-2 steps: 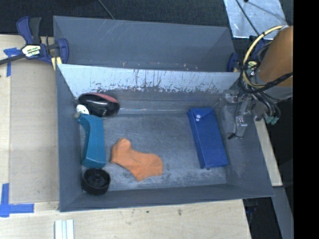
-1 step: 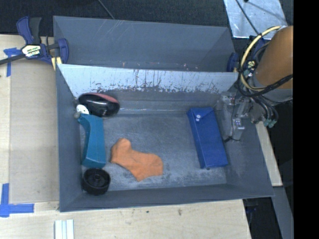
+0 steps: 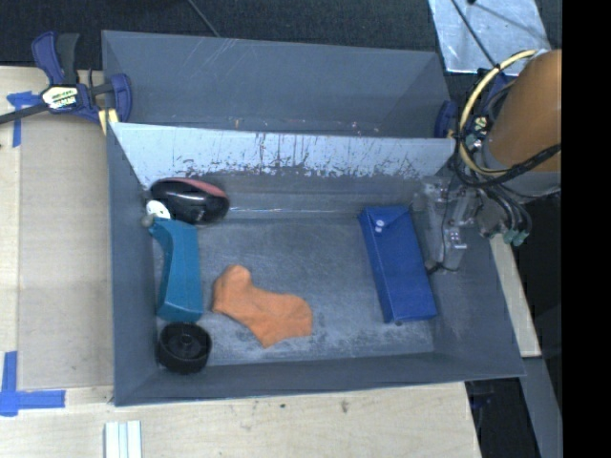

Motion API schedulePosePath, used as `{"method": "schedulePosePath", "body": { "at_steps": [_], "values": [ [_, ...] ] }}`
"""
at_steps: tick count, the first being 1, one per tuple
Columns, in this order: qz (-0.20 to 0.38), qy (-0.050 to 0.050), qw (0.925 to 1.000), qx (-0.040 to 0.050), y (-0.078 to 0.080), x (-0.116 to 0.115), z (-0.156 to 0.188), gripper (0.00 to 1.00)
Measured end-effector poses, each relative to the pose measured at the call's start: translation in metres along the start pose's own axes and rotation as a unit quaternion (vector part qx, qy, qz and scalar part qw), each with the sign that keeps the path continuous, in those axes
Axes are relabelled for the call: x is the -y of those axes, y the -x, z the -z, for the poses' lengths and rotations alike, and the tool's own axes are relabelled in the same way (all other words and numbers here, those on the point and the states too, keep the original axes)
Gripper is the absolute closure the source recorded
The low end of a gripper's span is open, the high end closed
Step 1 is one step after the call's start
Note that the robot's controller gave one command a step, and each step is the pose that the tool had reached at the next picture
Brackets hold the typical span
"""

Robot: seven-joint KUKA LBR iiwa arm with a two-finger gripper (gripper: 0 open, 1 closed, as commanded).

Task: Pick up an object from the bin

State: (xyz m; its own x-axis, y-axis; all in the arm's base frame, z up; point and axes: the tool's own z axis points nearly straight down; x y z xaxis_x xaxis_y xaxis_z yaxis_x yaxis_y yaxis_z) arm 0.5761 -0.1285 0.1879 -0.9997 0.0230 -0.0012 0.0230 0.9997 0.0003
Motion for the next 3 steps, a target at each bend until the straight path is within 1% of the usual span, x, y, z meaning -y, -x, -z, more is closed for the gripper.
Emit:
{"method": "schedulePosePath", "body": {
  "at_steps": [1, 2, 3],
  "values": [
    [0.016, -0.001, 0.9999, 0.0049, 0.006, -0.008, -0.048, 0.0],
    [-0.049, 0.0, 0.9988, 0.0001, 0.016, -0.031, -0.095, 0.0],
    [-0.058, -0.001, 0.9983, 0.0017, 0.015, -0.037, -0.1, 0.0]
  ]
}}
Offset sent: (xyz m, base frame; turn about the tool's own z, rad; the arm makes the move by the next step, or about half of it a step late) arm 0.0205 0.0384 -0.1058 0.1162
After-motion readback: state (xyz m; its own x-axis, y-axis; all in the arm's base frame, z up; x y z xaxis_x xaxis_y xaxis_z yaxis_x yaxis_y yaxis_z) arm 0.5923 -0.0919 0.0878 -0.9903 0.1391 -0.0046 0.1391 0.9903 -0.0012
